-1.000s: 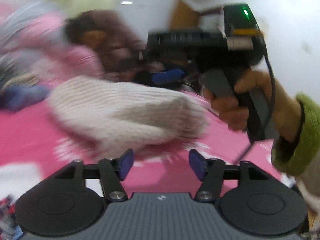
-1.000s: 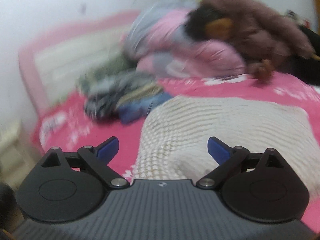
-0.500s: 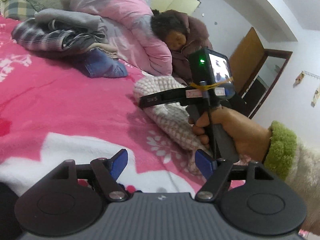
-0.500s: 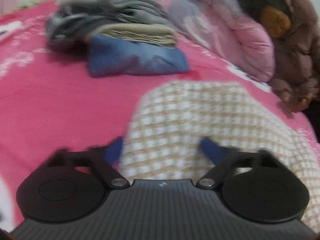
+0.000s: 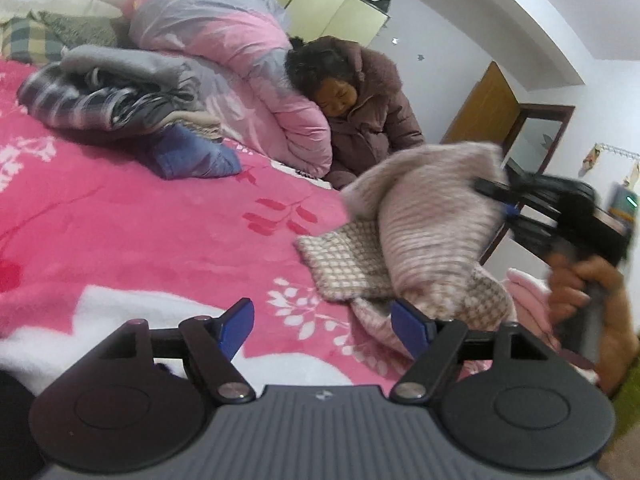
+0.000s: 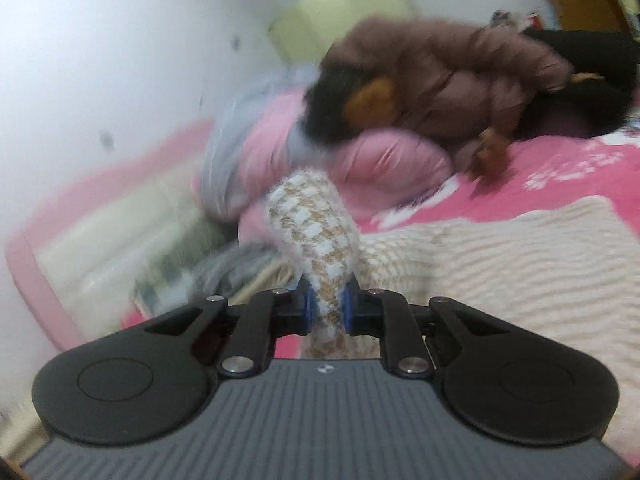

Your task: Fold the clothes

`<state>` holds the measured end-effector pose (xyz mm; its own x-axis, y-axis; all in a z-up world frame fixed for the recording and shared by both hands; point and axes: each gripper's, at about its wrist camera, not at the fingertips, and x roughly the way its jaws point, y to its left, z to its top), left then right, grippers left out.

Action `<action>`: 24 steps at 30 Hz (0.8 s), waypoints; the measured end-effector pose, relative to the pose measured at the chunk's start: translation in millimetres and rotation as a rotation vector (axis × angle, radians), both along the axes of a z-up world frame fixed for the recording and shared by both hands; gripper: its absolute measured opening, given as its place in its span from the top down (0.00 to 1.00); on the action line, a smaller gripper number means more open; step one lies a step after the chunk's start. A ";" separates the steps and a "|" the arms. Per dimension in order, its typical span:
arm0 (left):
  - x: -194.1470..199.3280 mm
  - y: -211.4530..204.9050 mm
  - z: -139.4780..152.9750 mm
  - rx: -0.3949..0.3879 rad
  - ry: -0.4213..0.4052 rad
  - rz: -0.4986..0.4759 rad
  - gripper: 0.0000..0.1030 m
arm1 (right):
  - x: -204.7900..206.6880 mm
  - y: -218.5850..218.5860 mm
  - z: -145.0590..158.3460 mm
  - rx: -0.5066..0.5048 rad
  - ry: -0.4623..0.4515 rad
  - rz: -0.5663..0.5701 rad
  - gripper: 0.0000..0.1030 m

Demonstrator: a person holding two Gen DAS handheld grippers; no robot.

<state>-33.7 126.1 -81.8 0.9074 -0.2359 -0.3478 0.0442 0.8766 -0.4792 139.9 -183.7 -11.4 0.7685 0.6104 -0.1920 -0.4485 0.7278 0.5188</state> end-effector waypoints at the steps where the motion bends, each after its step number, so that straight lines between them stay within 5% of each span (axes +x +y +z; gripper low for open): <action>1: 0.8 -4.9 2.9 0.012 0.000 -0.005 0.23 | -11.0 -17.7 -0.3 0.035 -0.009 -0.013 0.88; 7: 10.9 -38.6 22.4 0.077 -0.010 -0.054 0.23 | -93.9 -111.0 -11.8 0.232 -0.122 -0.072 0.89; 12: 25.3 -77.2 36.4 0.124 -0.023 -0.135 0.23 | -166.4 -178.4 -45.4 0.358 -0.077 -0.181 0.89; 17: 42.2 -121.1 45.6 0.164 -0.035 -0.227 0.23 | -232.8 -212.8 -92.8 0.456 0.032 -0.297 0.89; 24: 64.1 -187.6 40.3 0.295 -0.018 -0.356 0.22 | -265.1 -237.9 -146.0 0.415 0.327 -0.402 0.82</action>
<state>30.4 -61.5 -41.5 0.7943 -0.4272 -0.4320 0.3734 0.9041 -0.2077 -125.2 -421.7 -157.4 0.8938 0.3620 -0.2647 0.0446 0.5156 0.8557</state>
